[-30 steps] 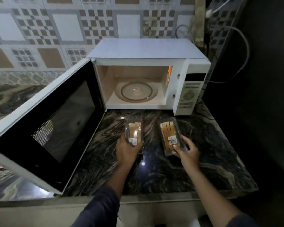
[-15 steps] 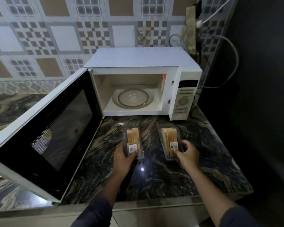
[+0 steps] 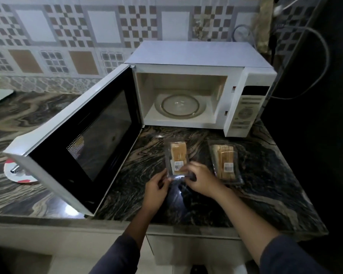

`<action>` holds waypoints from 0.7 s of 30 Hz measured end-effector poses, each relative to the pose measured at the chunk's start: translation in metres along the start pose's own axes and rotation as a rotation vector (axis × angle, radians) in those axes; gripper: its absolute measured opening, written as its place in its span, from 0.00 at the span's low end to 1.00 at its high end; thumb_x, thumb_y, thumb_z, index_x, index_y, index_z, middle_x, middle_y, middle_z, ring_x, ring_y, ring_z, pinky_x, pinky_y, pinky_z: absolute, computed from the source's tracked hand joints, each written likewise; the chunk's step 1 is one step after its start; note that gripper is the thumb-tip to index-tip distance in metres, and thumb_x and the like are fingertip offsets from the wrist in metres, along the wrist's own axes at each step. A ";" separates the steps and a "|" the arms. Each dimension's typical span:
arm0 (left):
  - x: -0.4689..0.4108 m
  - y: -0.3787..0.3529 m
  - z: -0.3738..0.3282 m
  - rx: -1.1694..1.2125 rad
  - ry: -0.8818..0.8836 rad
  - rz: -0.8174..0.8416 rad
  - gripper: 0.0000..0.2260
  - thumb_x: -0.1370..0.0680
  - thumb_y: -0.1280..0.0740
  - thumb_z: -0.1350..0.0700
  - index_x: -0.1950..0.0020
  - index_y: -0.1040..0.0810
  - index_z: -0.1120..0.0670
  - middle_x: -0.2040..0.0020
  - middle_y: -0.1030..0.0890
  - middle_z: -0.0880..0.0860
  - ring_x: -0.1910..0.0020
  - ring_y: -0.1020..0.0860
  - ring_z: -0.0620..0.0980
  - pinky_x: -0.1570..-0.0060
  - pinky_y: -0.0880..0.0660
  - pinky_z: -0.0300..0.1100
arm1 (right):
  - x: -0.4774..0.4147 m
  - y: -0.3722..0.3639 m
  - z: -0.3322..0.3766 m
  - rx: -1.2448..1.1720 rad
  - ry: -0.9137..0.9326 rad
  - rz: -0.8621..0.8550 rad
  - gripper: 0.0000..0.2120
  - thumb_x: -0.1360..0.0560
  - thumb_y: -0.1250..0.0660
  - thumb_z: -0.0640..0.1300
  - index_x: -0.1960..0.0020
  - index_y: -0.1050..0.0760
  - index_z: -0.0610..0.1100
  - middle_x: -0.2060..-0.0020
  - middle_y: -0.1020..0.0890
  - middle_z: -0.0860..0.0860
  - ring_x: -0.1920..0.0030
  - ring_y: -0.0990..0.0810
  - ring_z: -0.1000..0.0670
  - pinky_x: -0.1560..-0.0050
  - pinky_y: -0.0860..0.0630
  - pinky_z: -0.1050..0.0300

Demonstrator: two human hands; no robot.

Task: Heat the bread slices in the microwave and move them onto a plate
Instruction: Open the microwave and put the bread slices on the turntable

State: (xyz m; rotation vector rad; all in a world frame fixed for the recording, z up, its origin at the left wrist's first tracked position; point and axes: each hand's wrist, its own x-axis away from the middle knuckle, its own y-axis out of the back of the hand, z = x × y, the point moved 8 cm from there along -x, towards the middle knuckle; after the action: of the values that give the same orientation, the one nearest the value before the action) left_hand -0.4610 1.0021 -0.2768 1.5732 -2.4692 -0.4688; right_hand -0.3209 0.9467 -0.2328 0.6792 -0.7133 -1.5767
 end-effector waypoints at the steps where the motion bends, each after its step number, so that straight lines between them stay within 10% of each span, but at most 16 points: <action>1: 0.000 -0.001 0.001 0.016 0.005 0.014 0.18 0.24 0.34 0.62 0.34 0.29 0.61 0.39 0.22 0.56 0.45 0.23 0.42 0.46 0.28 0.27 | -0.002 -0.009 -0.001 0.024 -0.023 0.062 0.14 0.27 0.33 0.42 0.42 0.23 0.45 0.43 0.23 0.48 0.42 0.24 0.50 0.40 0.27 0.54; 6: 0.003 -0.005 0.001 0.049 0.008 0.063 0.23 0.26 0.30 0.60 0.33 0.29 0.59 0.39 0.22 0.54 0.42 0.23 0.45 0.38 0.27 0.40 | -0.011 -0.018 0.003 0.090 0.011 0.068 0.06 0.27 0.32 0.41 0.52 0.18 0.46 0.50 0.21 0.49 0.50 0.22 0.49 0.44 0.24 0.52; 21: -0.001 -0.006 0.004 0.129 0.077 -0.037 0.20 0.27 0.30 0.64 0.36 0.27 0.62 0.49 0.20 0.56 0.61 0.22 0.34 0.57 0.26 0.26 | -0.026 -0.008 0.001 0.224 -0.217 0.158 0.04 0.27 0.31 0.45 0.54 0.18 0.53 0.51 0.16 0.53 0.48 0.20 0.51 0.45 0.24 0.57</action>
State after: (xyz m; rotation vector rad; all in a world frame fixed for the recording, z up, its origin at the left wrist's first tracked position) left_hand -0.4570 1.0015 -0.2821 1.6538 -2.4608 -0.2526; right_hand -0.3240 0.9733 -0.2372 0.6023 -1.0917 -1.4500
